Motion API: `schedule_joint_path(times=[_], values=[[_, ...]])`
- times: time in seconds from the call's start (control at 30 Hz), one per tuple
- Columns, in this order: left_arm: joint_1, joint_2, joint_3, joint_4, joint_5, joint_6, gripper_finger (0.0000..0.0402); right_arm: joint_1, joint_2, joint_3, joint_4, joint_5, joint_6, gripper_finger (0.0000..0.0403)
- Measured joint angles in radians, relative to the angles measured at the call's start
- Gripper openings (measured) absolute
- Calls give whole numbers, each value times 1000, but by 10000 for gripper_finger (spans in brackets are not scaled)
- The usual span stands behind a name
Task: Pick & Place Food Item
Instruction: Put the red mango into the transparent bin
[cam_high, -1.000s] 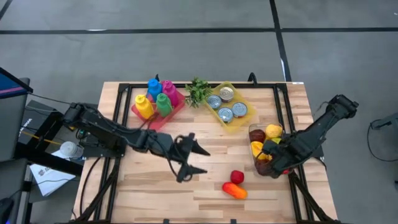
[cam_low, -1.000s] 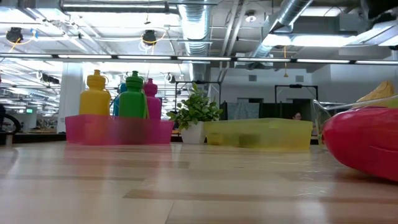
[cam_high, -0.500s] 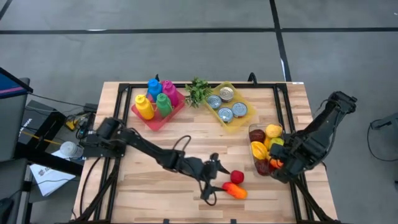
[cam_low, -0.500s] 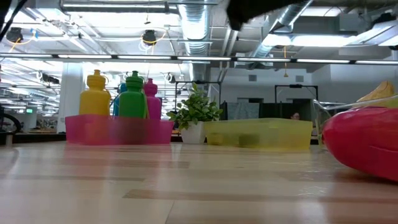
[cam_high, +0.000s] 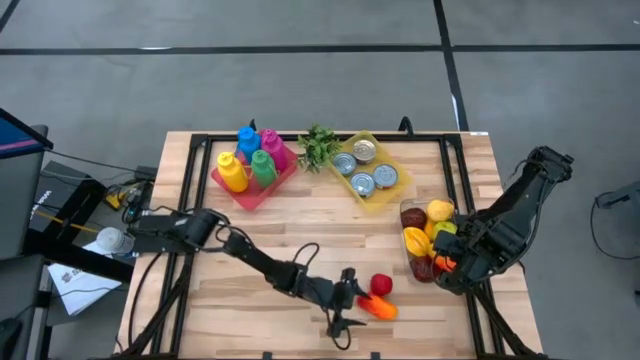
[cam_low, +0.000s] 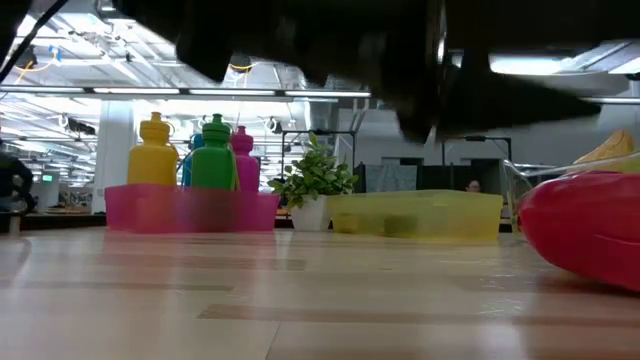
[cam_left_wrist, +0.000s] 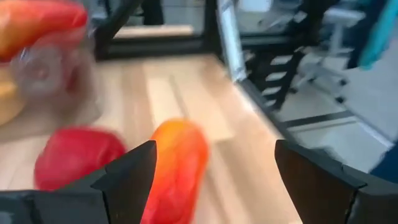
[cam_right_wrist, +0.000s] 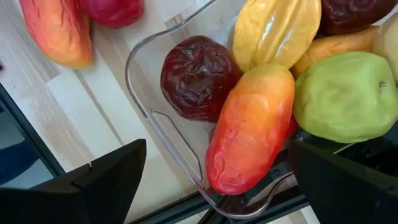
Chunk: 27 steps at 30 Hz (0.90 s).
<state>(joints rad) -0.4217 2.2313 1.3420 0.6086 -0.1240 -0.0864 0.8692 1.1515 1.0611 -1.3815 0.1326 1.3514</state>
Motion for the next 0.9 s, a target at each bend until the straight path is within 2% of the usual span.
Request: schedule_joint_path(times=[0.2, 0.43, 0.73, 0.9], values=[[-1, 65, 0, 49, -93, -38, 315, 0, 0, 0, 7, 8, 10, 385], [3, 102, 0, 72, -78, -76, 311, 0, 0, 0, 6, 30, 10, 385], [15, 102, 0, 44, -104, -75, 282, 0, 0, 0, 8, 34, 11, 385], [30, 102, 0, 44, -115, -91, 284, 0, 0, 0, 23, 34, 11, 385]])
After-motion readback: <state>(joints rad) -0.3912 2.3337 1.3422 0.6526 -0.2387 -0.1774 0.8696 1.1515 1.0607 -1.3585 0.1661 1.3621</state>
